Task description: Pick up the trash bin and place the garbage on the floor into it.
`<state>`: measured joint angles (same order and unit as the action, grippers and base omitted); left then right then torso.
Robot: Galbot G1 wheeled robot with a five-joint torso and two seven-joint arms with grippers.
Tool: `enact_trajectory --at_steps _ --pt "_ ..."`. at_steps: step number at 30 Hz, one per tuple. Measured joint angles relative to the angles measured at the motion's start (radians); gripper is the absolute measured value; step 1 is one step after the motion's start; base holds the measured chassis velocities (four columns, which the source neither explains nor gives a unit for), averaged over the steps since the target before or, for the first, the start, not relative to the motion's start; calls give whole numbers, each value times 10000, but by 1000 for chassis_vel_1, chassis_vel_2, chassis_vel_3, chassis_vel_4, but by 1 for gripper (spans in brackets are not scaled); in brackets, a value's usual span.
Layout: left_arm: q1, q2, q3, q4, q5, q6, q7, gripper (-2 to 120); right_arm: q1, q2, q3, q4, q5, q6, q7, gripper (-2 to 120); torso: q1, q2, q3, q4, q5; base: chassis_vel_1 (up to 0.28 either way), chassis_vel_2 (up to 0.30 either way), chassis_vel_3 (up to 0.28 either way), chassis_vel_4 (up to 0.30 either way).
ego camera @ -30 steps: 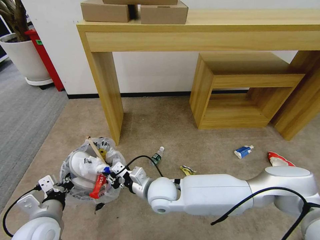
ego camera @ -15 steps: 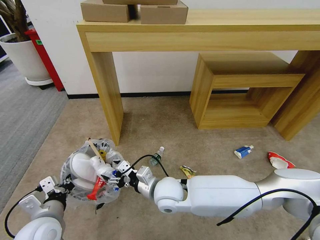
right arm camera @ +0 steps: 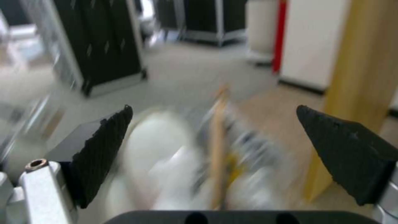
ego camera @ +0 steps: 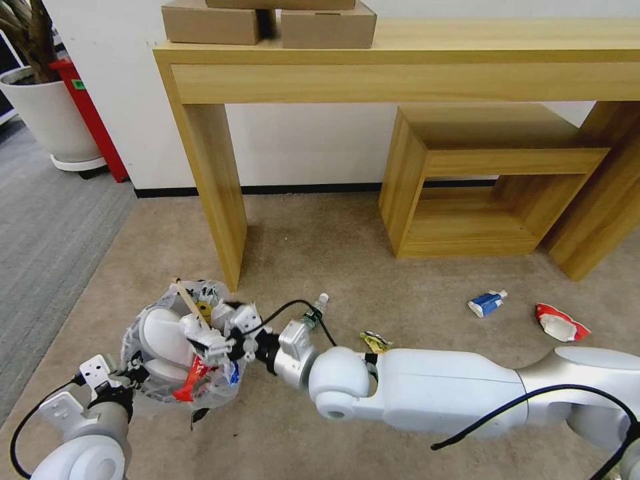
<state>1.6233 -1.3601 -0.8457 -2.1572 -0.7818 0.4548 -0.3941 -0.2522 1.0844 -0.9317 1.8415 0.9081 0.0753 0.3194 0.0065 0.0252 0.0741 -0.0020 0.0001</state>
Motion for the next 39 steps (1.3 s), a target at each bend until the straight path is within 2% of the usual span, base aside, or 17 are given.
enact_trajectory --at_steps 2,3,6,7,9,10,13,14,17,18,21,24,25,26,33,39 --pt "6 40 -31 8 6 -4 10 0 -549 -210 1048 -6 -291 225 -256 100 0 0 0 -1 1 0 0 0 0" --pt "6 40 -31 8 6 -4 10 0 -549 -210 1048 -6 -291 225 -256 100 0 0 0 -1 1 0 0 0 0" --pt "63 47 -121 13 125 -98 102 0 -1483 -480 2833 -54 -490 449 -475 100 0 0 0 -2 1 0 0 0 0" --pt "63 47 -121 13 125 -98 102 0 -1483 -480 2833 -54 -490 449 -475 100 0 0 0 -2 1 0 0 0 0" --pt "121 9 -198 8 261 -156 158 0 -2141 -540 4198 -112 -612 482 -481 100 0 0 0 0 2 0 0 0 0" --pt "121 9 -198 8 261 -156 158 0 -2141 -540 4198 -112 -612 482 -481 100 0 0 0 0 2 0 0 0 0" --pt "142 -2 -228 -32 343 -196 204 0 -3185 -775 6221 -77 -1212 475 -480 100 0 0 0 0 3 0 0 0 0" --pt "142 -2 -228 -32 343 -196 204 0 -3185 -775 6221 -77 -1212 475 -480 100 0 0 0 0 3 0 0 0 0" --pt "143 21 -226 -38 354 -196 230 0 -4253 -1116 7886 8 -1953 635 -735 100 0 0 0 -3 2 0 0 0 0" --pt "143 21 -226 -38 354 -196 230 0 -4253 -1116 7886 8 -1953 635 -735 100 0 0 0 -3 2 0 0 0 0" --pt "133 43 -196 2 426 -224 266 0 -5767 -1357 9501 130 -2499 851 -972 100 -1 0 -1 -4 2 0 0 0 0" --pt "129 52 -175 27 477 -259 315 0 -6378 -1390 10050 123 -2845 944 -960 100 0 0 0 -3 5 0 0 0 0" --pt "131 74 -146 30 557 -305 374 0 -7276 -1381 11026 82 -3505 1056 -798 100 -1 0 0 -3 3 0 0 0 0" --pt "122 79 -122 30 577 -308 386 0 -7626 -1307 11546 81 -3698 1063 -743 100 -1 0 -1 -1 1 0 0 0 0" --pt "64 31 -19 31 696 -327 413 0 -8453 -1078 12443 76 -4216 1205 -694 100 -1 0 -1 -3 0 0 0 0 0" --pt "24 25 46 33 764 -377 451 0 -8695 -880 12620 76 -4413 1246 -669 100 -1 0 0 -1 0 0 0 0 0"
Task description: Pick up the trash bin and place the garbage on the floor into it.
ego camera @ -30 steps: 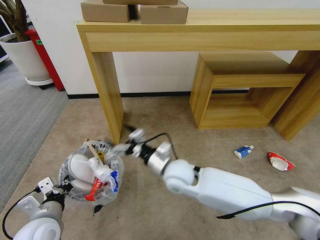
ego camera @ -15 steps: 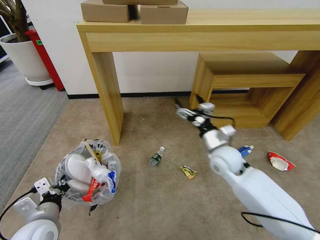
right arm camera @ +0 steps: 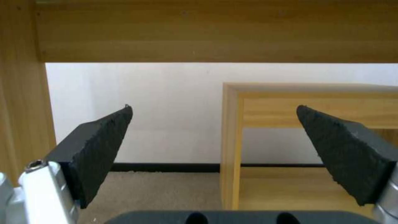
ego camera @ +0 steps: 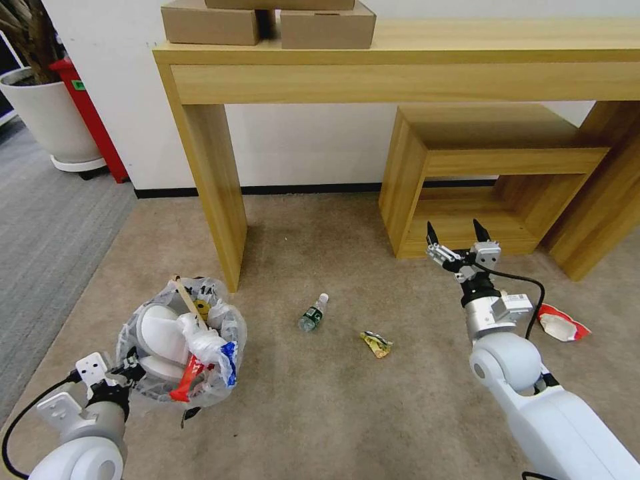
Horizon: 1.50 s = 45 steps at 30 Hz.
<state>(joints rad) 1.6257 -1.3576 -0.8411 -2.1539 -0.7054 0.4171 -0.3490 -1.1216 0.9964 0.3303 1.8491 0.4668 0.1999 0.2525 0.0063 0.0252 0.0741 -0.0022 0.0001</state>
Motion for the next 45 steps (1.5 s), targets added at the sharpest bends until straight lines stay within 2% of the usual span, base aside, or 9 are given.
enact_trajectory --at_steps 8,19,23,45 --pt "-4 -36 -12 -58 84 -97 88 0 -392 450 500 -144 -297 107 -16 100 0 0 0 1 0 0 0 0 0" --pt "-124 -40 -46 -61 275 -243 211 0 -1475 1909 1817 239 -762 158 -120 100 0 0 0 -1 -1 0 0 0 0" --pt "-184 27 -46 11 249 -251 214 0 -1629 2155 1974 250 -835 214 -121 100 0 1 0 0 -1 0 0 0 0" --pt "-180 345 -104 101 73 -254 206 0 -1723 2268 2060 322 -860 192 -83 100 1 0 0 0 0 0 0 0 0"
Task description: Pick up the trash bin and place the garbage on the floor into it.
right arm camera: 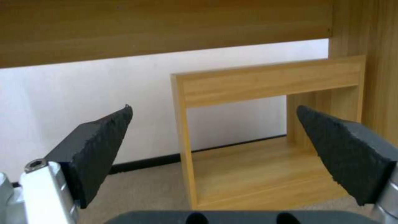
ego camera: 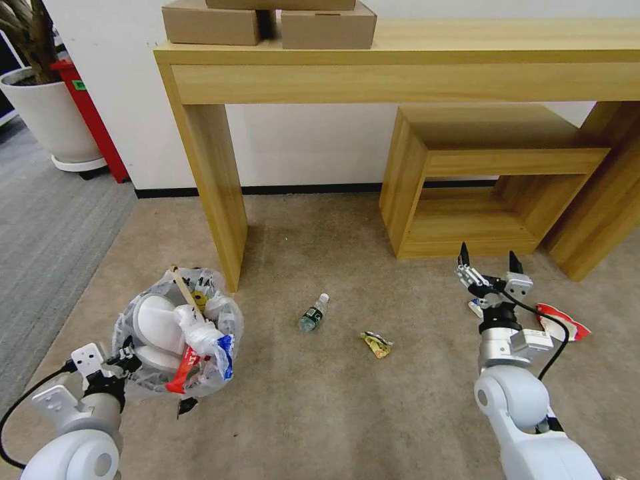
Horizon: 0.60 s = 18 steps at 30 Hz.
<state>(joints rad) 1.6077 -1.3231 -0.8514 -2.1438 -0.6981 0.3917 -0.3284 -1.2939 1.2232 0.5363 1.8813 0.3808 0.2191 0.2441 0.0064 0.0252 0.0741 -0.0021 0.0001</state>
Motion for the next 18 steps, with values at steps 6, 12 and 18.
enact_trajectory --at_steps 6,12,18 --pt "10 -27 -2 -6 4 -1 -4 0 -167 125 22 11 -134 46 -27 100 0 0 0 0 0 0 0 0 0" --pt "11 -82 23 -42 17 -4 -4 0 -264 174 21 33 -197 108 -49 100 0 0 0 0 0 0 0 0 0" --pt "9 -114 46 -30 42 -6 -4 0 -362 156 129 33 -213 159 -50 100 0 0 0 0 1 0 0 0 0"
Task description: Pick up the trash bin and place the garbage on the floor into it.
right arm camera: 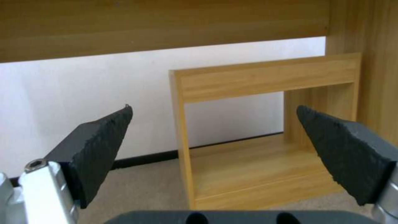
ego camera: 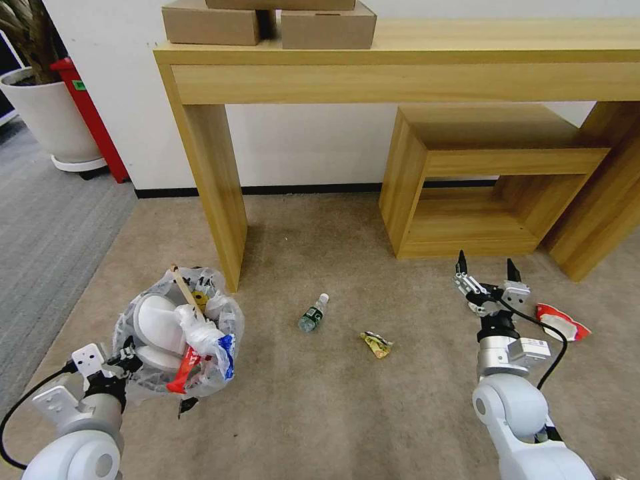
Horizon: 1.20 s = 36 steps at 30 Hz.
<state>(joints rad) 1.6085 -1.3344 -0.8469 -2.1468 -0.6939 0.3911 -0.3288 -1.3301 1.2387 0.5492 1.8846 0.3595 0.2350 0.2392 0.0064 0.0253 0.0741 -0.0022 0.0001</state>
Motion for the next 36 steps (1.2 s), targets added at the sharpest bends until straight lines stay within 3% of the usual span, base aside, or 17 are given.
enact_trajectory --at_steps 36 --pt "67 -79 -11 48 104 -123 52 0 -152 154 193 -125 -540 188 -2 100 -2 0 0 0 3 -19 18 18 -19"
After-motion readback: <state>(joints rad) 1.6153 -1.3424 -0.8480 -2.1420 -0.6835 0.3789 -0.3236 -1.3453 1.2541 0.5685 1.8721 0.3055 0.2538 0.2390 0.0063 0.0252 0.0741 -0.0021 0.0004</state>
